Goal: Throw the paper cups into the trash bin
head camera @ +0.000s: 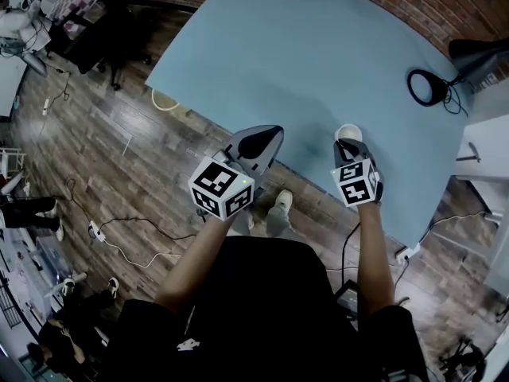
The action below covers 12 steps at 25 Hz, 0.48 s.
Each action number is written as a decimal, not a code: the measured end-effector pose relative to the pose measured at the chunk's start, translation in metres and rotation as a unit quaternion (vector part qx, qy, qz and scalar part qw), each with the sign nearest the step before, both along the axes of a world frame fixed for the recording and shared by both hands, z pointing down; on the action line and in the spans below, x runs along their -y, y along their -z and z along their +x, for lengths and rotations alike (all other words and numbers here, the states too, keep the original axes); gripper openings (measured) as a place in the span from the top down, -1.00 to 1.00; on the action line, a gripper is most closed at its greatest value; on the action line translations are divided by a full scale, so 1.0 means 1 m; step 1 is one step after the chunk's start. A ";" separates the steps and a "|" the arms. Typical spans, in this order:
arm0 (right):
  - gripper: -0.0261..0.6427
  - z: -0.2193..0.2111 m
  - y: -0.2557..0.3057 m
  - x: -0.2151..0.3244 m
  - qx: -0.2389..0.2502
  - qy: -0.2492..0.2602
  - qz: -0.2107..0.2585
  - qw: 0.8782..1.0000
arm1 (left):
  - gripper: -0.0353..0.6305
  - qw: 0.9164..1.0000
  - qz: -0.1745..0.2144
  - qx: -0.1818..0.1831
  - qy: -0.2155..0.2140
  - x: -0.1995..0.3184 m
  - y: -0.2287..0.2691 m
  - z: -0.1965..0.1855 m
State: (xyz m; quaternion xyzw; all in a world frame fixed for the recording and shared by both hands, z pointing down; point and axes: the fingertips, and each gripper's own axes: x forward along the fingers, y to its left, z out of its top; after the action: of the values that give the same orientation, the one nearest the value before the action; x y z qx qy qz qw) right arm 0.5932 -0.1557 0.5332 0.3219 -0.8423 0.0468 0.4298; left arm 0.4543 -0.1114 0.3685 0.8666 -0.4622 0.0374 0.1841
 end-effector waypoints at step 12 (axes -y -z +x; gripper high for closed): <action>0.88 -0.060 0.063 0.013 0.103 0.026 0.041 0.994 | 0.88 0.999 0.012 0.013 0.041 -0.011 0.009 -0.037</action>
State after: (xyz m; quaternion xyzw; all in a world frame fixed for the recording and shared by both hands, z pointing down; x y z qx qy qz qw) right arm 0.5329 -0.1690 0.4698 0.3106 -0.8913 0.0335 0.3286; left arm 0.4168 -0.1007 0.3592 0.8487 -0.5000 0.0354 0.1687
